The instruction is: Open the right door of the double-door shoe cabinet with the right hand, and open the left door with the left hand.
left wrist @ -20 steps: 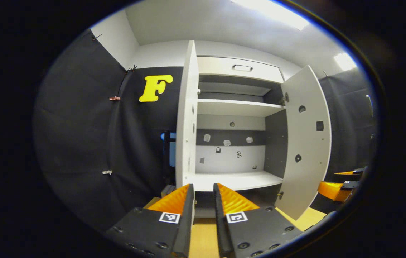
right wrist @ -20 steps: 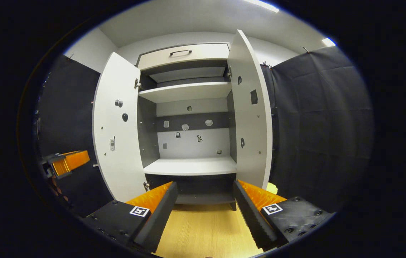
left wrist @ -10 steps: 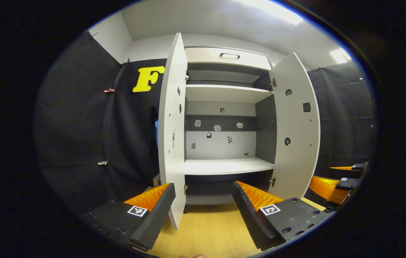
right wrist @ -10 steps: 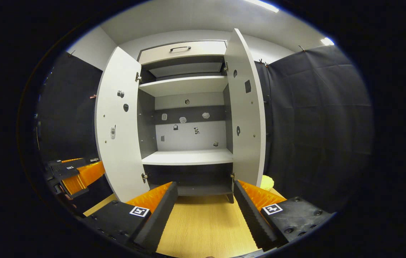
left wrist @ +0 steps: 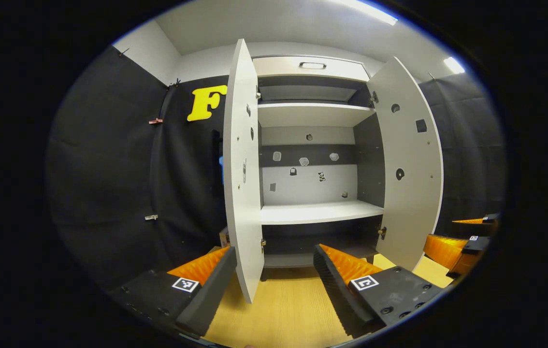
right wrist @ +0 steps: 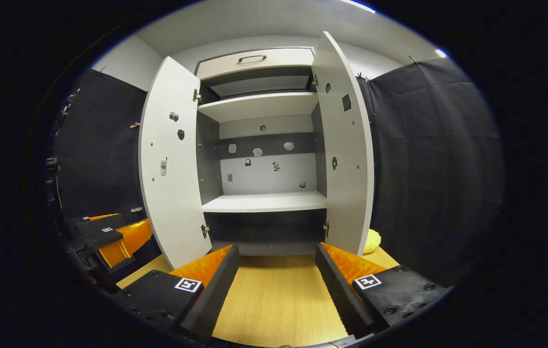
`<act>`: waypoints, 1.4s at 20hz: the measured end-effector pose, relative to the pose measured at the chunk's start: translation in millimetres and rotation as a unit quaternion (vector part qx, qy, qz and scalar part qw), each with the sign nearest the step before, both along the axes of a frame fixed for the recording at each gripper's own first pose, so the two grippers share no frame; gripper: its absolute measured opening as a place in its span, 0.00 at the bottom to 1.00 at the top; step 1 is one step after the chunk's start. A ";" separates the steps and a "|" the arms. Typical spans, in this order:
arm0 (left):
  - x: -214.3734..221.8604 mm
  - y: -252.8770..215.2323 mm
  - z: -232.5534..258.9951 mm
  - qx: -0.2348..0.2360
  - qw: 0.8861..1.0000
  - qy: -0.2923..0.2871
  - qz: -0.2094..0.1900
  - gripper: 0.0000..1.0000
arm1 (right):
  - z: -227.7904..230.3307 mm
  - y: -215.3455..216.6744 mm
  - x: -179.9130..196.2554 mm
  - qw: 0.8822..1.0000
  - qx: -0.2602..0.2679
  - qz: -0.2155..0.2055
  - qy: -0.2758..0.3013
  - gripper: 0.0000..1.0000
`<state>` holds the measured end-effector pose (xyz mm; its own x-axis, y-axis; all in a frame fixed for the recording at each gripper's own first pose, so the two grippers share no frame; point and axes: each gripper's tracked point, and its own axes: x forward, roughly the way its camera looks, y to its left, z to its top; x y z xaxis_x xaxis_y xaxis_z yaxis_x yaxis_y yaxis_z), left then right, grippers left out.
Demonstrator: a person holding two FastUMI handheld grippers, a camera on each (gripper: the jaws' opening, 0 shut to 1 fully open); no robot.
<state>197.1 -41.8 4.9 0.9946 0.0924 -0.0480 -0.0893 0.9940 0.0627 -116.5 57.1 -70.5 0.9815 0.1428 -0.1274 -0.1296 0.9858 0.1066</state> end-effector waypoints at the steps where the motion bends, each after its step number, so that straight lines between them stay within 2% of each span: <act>1: 0.2 -3.1 0.3 -0.004 1.000 0.000 -0.002 0.98 | -0.4 -1.4 1.1 1.000 0.000 -0.002 0.000 1.00; 12: 2.1 -15.6 -0.8 -0.011 0.999 0.000 -0.033 0.98 | -4.5 -14.8 10.5 1.000 0.003 -0.025 0.004 0.98; 28: 7.4 -20.6 3.6 -0.014 0.998 -0.012 -0.053 0.98 | 1.9 -10.0 23.2 1.000 -0.004 -0.028 -0.009 0.98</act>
<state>204.6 -62.4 8.5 0.9996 -0.0139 -0.0242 0.0147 0.9994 0.0329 -93.3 47.1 -68.6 0.9900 0.0865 -0.1111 -0.0760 0.9925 0.0960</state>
